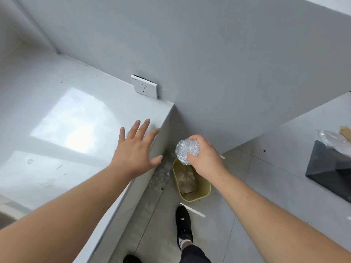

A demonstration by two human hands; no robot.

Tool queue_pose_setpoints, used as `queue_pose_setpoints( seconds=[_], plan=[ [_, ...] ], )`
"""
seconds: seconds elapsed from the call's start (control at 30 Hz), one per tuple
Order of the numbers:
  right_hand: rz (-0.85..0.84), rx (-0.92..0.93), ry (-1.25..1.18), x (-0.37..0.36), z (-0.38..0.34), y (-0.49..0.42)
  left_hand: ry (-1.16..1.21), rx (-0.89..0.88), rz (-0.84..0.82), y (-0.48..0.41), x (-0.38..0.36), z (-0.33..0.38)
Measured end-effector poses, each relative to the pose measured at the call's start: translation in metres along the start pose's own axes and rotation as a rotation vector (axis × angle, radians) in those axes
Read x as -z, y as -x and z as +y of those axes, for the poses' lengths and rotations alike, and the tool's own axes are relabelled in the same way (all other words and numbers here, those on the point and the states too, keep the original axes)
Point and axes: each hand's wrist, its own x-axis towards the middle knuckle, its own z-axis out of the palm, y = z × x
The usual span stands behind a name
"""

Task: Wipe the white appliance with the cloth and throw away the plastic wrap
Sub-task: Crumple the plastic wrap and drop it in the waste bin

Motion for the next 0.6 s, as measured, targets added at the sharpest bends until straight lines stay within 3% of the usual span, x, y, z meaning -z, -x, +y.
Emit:
queue_pose_setpoints(
  seconds=[0.13,0.33,0.6],
  plan=[
    [-0.041,-0.027,0.049,-0.016,0.018,-0.014,-0.071,-0.003,-0.009,-0.003,-0.023,-0.002],
    [-0.111,-0.05,0.129,-0.047,0.049,-0.04,-0.081,-0.009,0.111,-0.004,-0.044,-0.006],
    [-0.218,-0.153,0.265,-0.102,0.102,-0.071,-0.102,-0.011,0.103,-0.006,-0.047,-0.009]
  ],
)
